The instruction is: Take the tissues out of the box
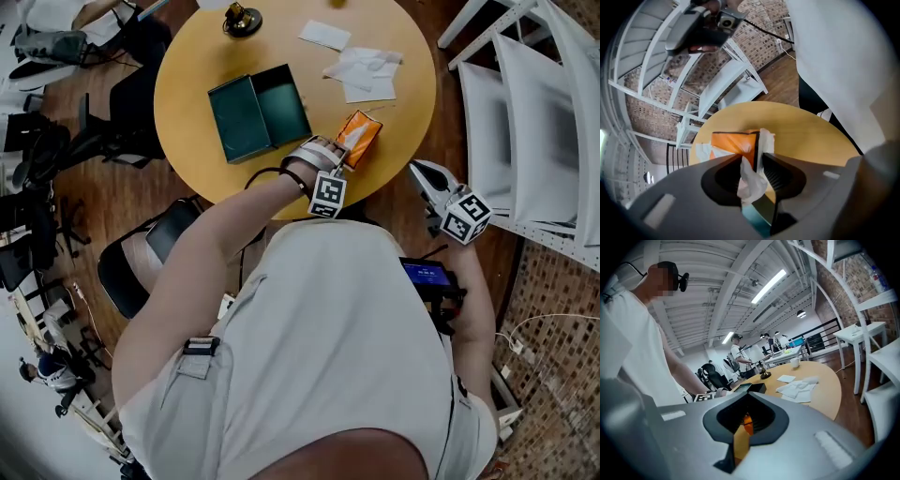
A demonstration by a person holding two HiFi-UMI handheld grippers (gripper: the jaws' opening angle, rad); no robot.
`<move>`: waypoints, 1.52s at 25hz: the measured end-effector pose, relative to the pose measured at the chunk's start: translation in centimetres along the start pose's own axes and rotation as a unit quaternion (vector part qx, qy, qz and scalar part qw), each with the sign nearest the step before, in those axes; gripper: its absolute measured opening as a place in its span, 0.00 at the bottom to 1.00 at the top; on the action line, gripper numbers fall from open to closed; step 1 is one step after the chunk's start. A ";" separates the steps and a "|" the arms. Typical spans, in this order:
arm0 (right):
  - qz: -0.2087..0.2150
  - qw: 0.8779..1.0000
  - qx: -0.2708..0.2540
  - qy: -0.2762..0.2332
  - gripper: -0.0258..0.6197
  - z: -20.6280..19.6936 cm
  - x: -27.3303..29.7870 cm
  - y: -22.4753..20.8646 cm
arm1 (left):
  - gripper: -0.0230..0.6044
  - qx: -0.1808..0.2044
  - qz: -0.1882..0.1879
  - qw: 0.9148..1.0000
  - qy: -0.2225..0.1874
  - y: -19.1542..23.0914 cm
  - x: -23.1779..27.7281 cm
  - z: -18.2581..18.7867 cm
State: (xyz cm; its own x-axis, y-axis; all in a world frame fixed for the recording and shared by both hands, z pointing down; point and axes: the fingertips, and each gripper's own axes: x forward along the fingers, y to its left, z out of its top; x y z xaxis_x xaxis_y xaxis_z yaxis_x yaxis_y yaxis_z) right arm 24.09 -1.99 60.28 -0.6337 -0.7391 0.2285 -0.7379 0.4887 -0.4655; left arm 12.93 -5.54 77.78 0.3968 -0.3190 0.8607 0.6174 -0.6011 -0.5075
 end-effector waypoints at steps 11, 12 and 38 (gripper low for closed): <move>0.003 1.000 -0.005 -0.001 0.04 0.3 -0.7 -0.8 | 0.45 0.019 -0.044 0.999 -0.007 -2.3 2.1 -1.0; 0.010 1.000 -0.008 0.003 0.04 0.4 -0.4 -1.0 | 0.48 0.005 -0.045 0.999 -0.007 -2.0 1.8 -1.0; 0.289 0.950 -0.110 0.054 0.04 7.8 16.9 12.4 | 0.04 -0.717 0.262 0.577 -0.290 2.1 -26.9 -17.5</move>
State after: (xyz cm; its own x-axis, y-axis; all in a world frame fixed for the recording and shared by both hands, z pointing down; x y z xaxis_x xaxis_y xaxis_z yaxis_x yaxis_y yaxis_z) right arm 6.07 -12.06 51.74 -0.9586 -0.2729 0.0808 -0.2836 0.8916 -0.3530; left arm -8.40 -11.05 54.27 0.6905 -0.6841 0.2351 -0.7234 -0.6538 0.2221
